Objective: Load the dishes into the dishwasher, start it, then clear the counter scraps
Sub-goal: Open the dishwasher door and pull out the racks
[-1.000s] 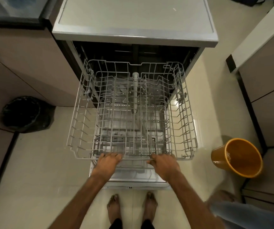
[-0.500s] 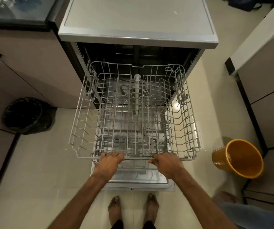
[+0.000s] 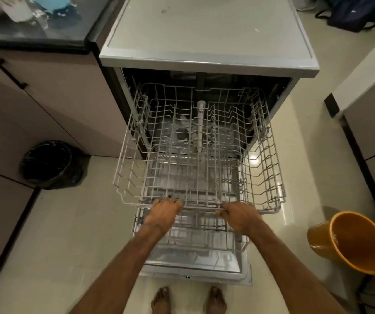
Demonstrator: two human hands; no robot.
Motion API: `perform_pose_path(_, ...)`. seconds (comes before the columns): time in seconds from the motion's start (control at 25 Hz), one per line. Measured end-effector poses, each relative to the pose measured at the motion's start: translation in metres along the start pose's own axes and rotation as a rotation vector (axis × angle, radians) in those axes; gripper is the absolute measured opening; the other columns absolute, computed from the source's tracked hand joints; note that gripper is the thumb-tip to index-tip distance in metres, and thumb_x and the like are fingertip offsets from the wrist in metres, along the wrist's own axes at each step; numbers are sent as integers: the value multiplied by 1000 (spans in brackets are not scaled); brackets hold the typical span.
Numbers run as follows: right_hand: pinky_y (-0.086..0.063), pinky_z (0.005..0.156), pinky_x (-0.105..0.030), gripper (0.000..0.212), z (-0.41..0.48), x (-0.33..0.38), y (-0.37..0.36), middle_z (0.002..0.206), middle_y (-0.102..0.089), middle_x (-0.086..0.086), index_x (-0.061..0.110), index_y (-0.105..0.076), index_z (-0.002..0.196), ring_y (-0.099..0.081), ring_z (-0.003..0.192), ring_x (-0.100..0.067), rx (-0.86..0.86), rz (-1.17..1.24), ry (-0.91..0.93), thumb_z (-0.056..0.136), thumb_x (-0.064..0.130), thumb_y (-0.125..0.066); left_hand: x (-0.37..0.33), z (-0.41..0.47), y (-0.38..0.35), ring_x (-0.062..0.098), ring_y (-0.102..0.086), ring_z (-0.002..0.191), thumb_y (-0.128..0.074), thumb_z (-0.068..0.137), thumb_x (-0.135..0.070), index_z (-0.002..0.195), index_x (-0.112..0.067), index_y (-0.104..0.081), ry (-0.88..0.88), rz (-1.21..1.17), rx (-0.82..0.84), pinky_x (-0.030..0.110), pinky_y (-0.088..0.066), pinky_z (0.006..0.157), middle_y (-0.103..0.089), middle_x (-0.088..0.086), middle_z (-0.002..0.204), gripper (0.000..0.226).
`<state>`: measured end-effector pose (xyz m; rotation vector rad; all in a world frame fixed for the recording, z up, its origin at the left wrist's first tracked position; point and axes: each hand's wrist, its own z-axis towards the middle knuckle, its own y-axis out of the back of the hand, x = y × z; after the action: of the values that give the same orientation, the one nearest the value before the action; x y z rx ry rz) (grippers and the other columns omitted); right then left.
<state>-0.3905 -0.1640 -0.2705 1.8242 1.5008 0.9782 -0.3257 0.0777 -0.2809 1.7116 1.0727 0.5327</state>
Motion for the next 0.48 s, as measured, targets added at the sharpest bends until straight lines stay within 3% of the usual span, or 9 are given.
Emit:
perform_pose_path(0.2, -43, 103, -45, 45, -9, 0, -2, 110, -68, 1, 27, -58, 116, -63, 105, -21, -24, 1, -15, 101, 58, -29, -7, -4, -7, 24, -54, 119, -43, 92, 2, 130, -24, -51, 31, -14, 0, 40, -33, 102, -60, 3, 126, 47)
perform_pose_path(0.48, -43, 100, -43, 46, -29, 9, -22, 113, -67, -1, 28, -59, 116, -62, 109, -23, 1, 4, -49, 101, 59, -29, -12, -27, -20, 24, -54, 118, -43, 93, 0, 121, -21, -53, 64, 1, 47, 41, -31, 107, -61, 3, 125, 37)
